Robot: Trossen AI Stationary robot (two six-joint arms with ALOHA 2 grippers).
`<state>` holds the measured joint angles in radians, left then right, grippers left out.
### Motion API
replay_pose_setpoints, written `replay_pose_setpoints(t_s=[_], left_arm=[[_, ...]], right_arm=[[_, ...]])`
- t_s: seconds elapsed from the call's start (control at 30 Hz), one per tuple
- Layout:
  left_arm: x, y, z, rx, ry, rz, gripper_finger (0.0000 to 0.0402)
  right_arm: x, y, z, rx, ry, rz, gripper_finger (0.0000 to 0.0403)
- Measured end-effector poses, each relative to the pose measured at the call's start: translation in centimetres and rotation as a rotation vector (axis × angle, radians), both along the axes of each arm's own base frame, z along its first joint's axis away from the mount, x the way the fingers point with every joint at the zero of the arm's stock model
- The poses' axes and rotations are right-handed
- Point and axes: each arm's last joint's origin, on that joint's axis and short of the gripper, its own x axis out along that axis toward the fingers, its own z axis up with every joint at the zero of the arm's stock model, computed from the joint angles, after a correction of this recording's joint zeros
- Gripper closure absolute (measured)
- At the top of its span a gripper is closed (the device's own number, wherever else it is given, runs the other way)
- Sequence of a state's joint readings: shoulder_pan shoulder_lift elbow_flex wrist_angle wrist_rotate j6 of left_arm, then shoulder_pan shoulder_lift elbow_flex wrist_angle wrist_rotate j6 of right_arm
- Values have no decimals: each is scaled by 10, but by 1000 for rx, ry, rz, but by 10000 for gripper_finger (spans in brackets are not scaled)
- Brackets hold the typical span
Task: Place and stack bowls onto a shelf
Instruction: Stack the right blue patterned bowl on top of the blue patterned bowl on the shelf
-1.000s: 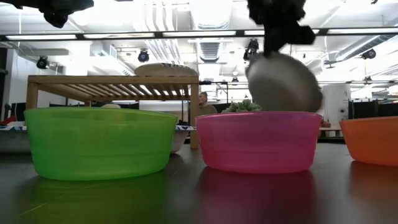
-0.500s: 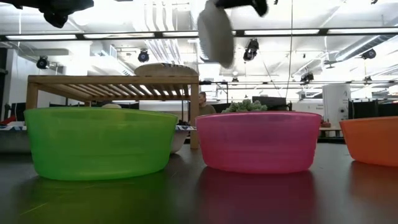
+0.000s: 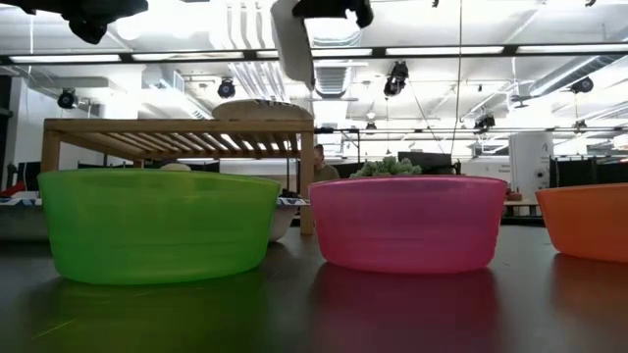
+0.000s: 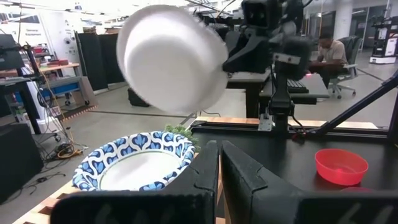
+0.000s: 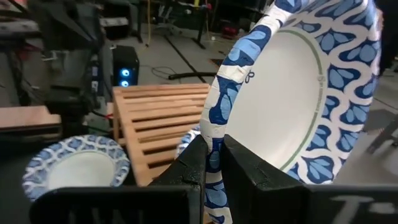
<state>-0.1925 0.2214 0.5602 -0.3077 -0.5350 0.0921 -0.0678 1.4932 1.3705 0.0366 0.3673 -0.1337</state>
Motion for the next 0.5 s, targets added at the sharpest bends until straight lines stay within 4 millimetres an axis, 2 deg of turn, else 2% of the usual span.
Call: replay_pose_setpoints(t_s=[0.3,0.5], left_arm=[[0,0,0,0,0,0,402],[0,0,0,0,0,0,402]], right_arm=[[19,-18,-24,-11,28,-41,373],[28,-25,-29,-37,-5,-51,340]])
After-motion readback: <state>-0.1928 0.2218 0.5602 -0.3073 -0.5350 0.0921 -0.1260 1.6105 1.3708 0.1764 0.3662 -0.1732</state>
